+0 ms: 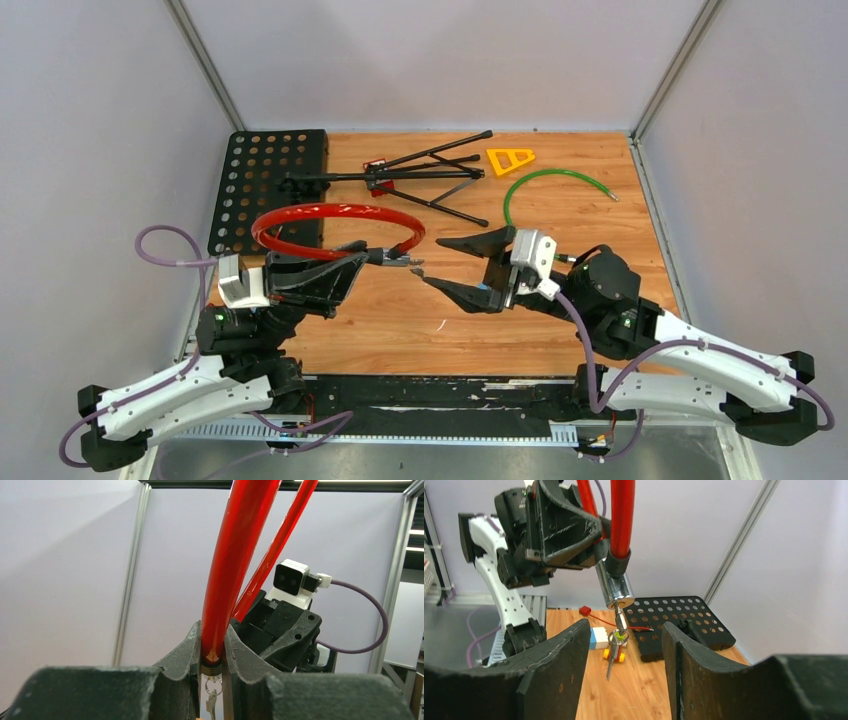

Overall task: Lock with the key
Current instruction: Place the key at the center of the board.

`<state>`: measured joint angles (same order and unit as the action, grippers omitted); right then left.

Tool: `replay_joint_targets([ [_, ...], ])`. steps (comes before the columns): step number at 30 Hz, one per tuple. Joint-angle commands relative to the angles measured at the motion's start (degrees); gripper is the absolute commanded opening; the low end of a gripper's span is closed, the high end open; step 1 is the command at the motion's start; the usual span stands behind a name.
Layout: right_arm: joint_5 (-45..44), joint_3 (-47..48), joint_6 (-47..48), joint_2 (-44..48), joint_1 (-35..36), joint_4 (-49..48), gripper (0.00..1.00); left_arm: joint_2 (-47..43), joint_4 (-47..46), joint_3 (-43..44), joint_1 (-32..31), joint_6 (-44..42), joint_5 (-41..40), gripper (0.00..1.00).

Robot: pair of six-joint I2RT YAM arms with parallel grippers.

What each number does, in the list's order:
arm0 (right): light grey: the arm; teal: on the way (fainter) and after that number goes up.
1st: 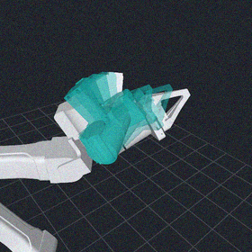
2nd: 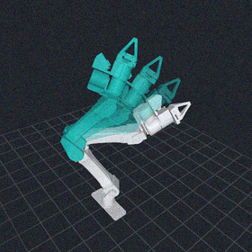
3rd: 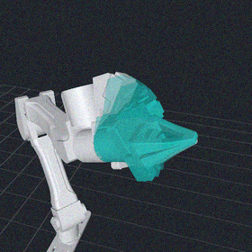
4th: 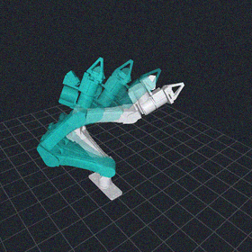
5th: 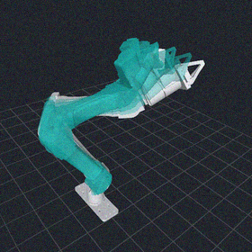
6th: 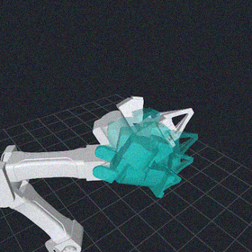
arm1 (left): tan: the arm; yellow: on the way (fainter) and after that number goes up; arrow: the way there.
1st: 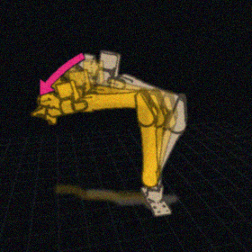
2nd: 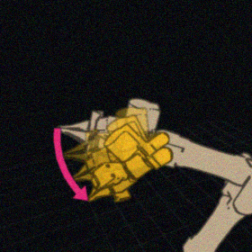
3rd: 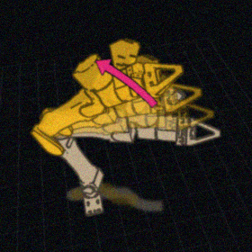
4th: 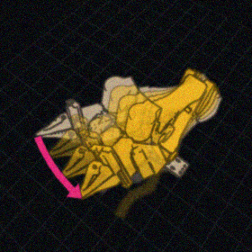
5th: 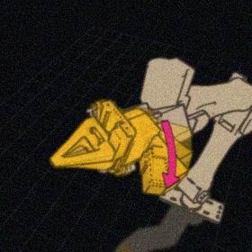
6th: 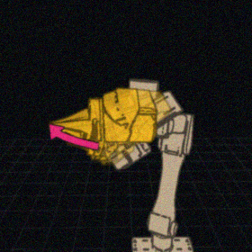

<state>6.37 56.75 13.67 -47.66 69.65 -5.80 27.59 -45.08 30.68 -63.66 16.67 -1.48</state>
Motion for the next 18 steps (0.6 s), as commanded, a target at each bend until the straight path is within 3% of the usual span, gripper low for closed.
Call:
replay_joint_targets([
  [1, 4.1, 2.1, 7.9, -1.3, -0.2, 3.0, 0.54, 0.0, -3.5, 2.9, -0.1, 1.1, 1.0, 0.00],
  [13, 3.7, 3.9, 13.1, -5.9, -0.1, 0.9, 0.41, 0.7, -3.0, 3.3, -0.1, 1.7, 0.8, 0.00],
  [17, 1.8, 4.0, 13.6, -6.6, -0.2, 1.0, 0.18, 0.7, -2.7, 3.3, -0.1, 1.7, 0.1, 0.00],
  [18, 1.1, 4.1, 14.1, -6.7, -0.2, 1.2, 0.16, 0.6, -2.6, 3.3, -0.1, 1.7, 0.0, 0.00],
])
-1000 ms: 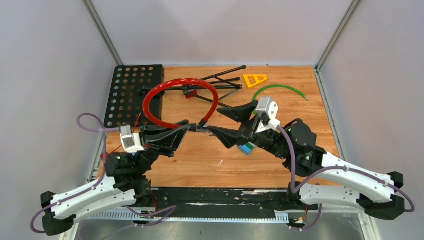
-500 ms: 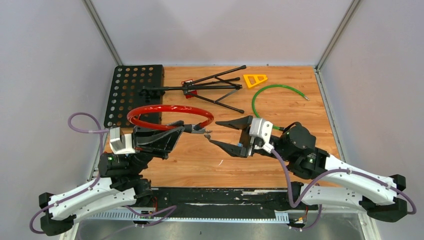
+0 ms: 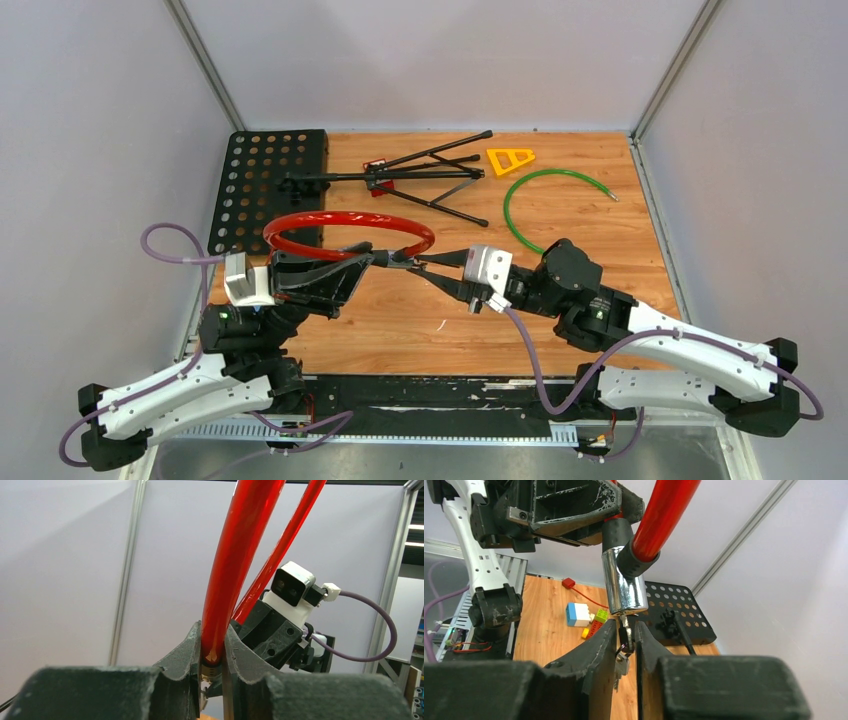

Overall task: Lock with the key
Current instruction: Place the key at the center of the board.

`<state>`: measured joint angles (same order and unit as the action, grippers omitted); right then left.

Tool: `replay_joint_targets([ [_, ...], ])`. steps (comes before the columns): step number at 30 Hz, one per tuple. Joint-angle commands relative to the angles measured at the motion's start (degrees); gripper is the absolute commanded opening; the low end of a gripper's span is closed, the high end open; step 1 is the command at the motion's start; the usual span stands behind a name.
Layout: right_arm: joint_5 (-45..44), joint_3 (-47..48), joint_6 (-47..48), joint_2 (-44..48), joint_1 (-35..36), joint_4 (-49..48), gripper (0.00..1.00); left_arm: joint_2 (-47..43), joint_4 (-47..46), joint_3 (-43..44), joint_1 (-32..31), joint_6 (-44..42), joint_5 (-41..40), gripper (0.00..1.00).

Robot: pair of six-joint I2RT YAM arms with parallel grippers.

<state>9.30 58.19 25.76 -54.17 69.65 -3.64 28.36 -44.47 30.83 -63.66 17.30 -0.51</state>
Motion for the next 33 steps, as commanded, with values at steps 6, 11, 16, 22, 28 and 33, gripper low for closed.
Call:
replay_joint_targets([
  [6, -5.6, 1.5, 4.8, 0.3, -0.1, -0.7, 0.19, -0.1, -2.9, 3.4, -0.1, 1.0, -1.8, 0.00],
  [11, -7.5, 0.9, 7.4, 0.4, 0.5, -0.8, 0.26, 0.0, -2.7, 3.5, -0.1, 1.2, -2.5, 0.00],
  [16, -10.7, 0.6, 10.0, -0.2, 1.9, -1.2, 0.20, -0.3, -2.3, 3.4, -0.1, 1.1, -3.3, 0.00],
  [22, -16.0, -1.0, 12.1, 0.0, 3.4, -5.7, 0.04, -0.8, -1.4, 3.4, -0.1, 1.0, -4.6, 0.00],
  [28, -19.3, -2.6, 14.4, 0.5, 4.7, -7.4, 0.00, -1.1, -0.9, 3.1, -0.1, 1.3, -6.9, 0.00],
  [33, -29.6, -6.3, 22.3, -1.6, 6.8, -12.3, 0.00, -1.4, -0.5, 3.1, -0.1, 2.8, -11.2, 0.00],
])
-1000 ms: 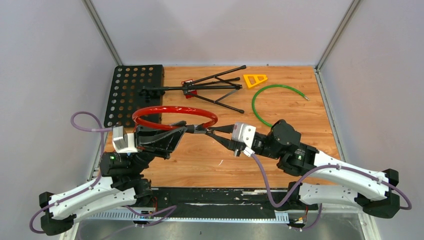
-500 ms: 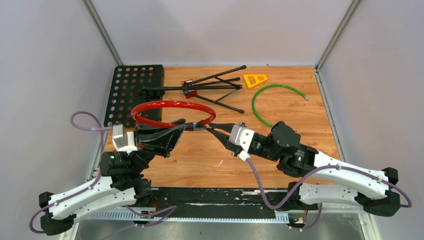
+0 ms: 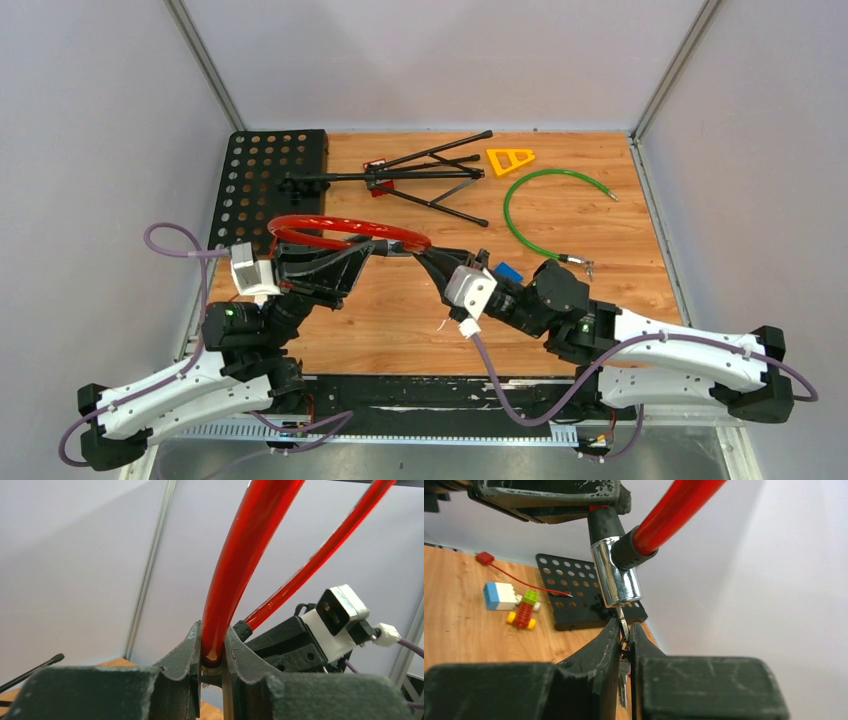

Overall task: Lock with the key
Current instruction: Place the key at the center of the board.

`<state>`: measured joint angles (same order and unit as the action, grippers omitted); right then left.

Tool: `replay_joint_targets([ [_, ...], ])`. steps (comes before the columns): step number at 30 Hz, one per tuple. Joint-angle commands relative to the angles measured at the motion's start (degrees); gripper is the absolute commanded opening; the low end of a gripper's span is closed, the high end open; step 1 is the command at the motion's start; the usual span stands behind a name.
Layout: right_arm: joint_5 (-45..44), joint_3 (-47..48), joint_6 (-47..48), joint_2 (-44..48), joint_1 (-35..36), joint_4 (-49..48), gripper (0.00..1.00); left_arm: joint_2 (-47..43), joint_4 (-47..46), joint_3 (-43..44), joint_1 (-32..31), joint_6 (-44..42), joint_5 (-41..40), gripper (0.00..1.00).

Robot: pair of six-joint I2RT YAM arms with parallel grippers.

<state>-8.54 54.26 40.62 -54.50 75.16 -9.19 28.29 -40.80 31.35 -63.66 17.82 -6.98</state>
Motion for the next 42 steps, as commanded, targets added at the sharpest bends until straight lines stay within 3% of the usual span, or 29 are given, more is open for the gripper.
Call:
replay_joint_targets([
  [1, -13.8, -3.5, 9.0, -1.9, 1.7, -8.7, 0.00, -1.4, -4.3, 2.6, -0.1, 2.5, -5.2, 0.00],
  [9, -22.2, -11.4, 14.4, -3.6, 2.4, -22.3, 0.00, -2.3, -4.5, 2.8, -0.1, 2.7, -7.8, 0.00],
  [18, -7.9, -14.5, -1.1, 0.2, 1.1, -9.5, 0.00, -2.7, -7.0, 2.2, -0.1, 2.9, -7.4, 0.00],
  [24, -9.0, -18.4, -7.6, -0.4, 0.5, -9.1, 0.00, -3.1, -6.0, 2.3, -0.1, 2.6, -7.5, 0.00],
  [26, -12.0, -18.8, -13.7, -1.0, -0.9, -8.1, 0.00, -3.4, -2.8, 3.1, -0.1, 1.5, -8.4, 0.00],
  [29, -15.1, -15.6, -30.4, -2.9, -6.1, 1.3, 0.00, -2.8, 10.8, 6.8, -0.1, -0.4, -12.7, 0.00],
  [32, -6.9, -12.8, -43.2, -6.4, -13.4, 11.3, 0.00, -1.9, 21.1, 8.8, -0.1, 0.7, -21.2, 0.00],
  [37, 8.4, -9.7, -54.3, -18.0, -21.8, 18.5, 0.01, -1.1, 30.7, 7.0, -0.1, 5.4, -32.4, 0.00],
  [39, 12.6, -8.2, -57.1, -24.2, -23.2, 19.8, 0.11, -1.1, 31.8, 4.9, -0.1, 7.3, -34.0, 0.00],
  [42, 15.2, -4.9, -59.3, -30.1, -23.7, 22.1, 0.37, -0.9, 33.1, 1.5, -0.1, 10.6, -35.2, 0.00],
])
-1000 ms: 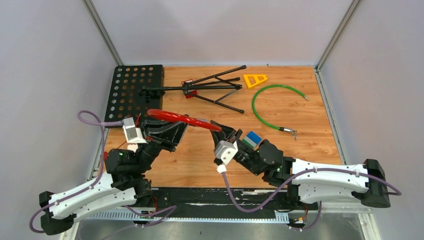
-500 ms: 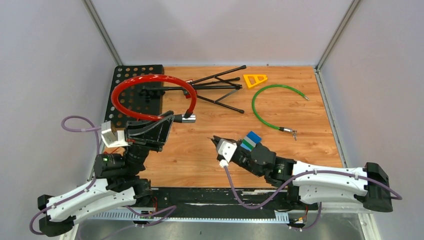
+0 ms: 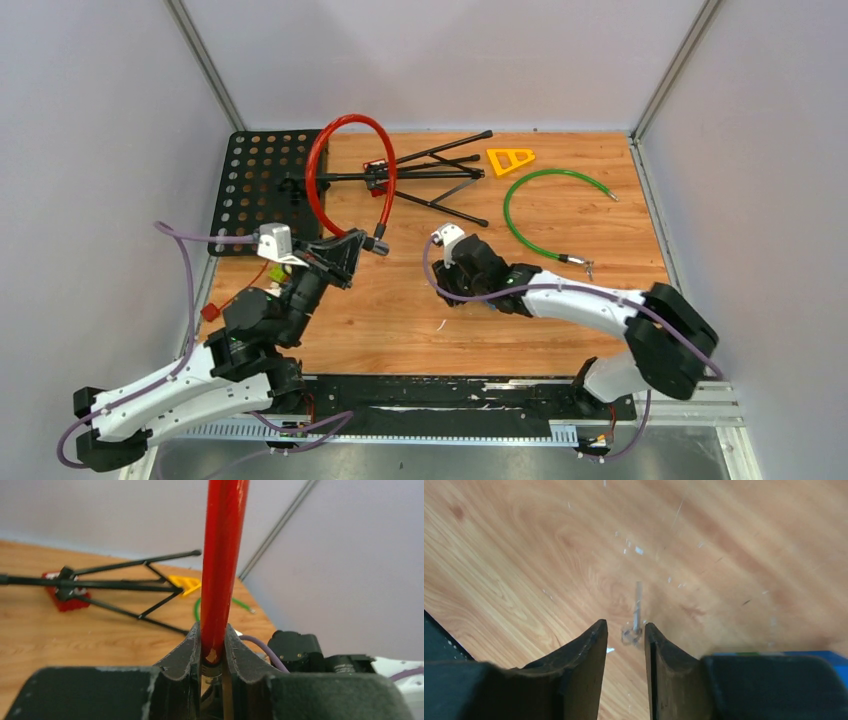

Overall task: Lock with the key
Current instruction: Place the key at the center of the board, then place the lock at the center of the board.

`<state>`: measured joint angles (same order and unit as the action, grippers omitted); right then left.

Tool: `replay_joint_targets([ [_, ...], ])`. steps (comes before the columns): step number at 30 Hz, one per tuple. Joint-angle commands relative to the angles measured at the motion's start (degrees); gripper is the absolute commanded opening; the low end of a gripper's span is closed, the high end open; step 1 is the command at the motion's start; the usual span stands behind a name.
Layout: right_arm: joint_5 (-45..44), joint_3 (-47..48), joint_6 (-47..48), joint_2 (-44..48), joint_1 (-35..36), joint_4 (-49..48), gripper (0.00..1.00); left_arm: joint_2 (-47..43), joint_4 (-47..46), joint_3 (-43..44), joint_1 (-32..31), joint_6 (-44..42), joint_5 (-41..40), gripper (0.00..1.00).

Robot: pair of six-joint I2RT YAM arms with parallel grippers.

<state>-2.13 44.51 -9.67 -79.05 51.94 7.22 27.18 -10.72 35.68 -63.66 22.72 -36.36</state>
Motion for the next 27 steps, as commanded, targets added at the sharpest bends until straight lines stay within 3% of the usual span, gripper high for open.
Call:
replay_joint_targets([
  [1, 8.1, 5.7, -9.5, -6.3, -0.6, 6.6, 0.49, 0.4, 3.5, -3.6, -0.1, 6.9, -6.2, 0.00],
  [4, 2.6, 6.8, -10.7, -4.6, -1.0, 9.1, 0.60, 0.9, 4.6, -6.0, 0.0, 9.3, -7.5, 0.00],
  [7, -3.1, 6.4, -11.3, 0.1, -2.7, 11.4, 0.65, 1.8, 4.9, -8.4, 0.9, 10.8, -7.5, 0.00],
  [12, -6.1, 3.2, -11.8, 9.3, -4.5, 13.4, 0.66, 7.1, 3.5, -13.4, 6.3, 18.2, 0.8, 0.00],
  [15, -7.0, 1.6, -12.5, 13.8, -4.6, 14.5, 0.66, 11.8, -3.3, -18.4, 9.1, 22.5, 7.5, 0.00],
  [17, -8.0, 0.6, -13.0, 16.8, -4.6, 15.4, 0.66, 14.5, -9.3, -21.5, 9.9, 23.0, 10.3, 0.00],
  [19, -9.3, -0.5, -13.5, 19.0, -4.7, 15.9, 0.66, 16.1, -8.5, -21.5, 10.8, 22.0, 10.4, 0.02],
  [23, -13.5, -2.1, -14.3, 21.9, -5.0, 17.6, 0.73, 15.6, -0.3, -18.2, 12.1, 16.1, 5.6, 0.42],
  [27, -14.6, -2.5, -15.2, 22.1, -7.9, 18.6, 0.75, 13.2, 5.3, -16.7, 13.0, 13.2, 3.5, 0.70],
])
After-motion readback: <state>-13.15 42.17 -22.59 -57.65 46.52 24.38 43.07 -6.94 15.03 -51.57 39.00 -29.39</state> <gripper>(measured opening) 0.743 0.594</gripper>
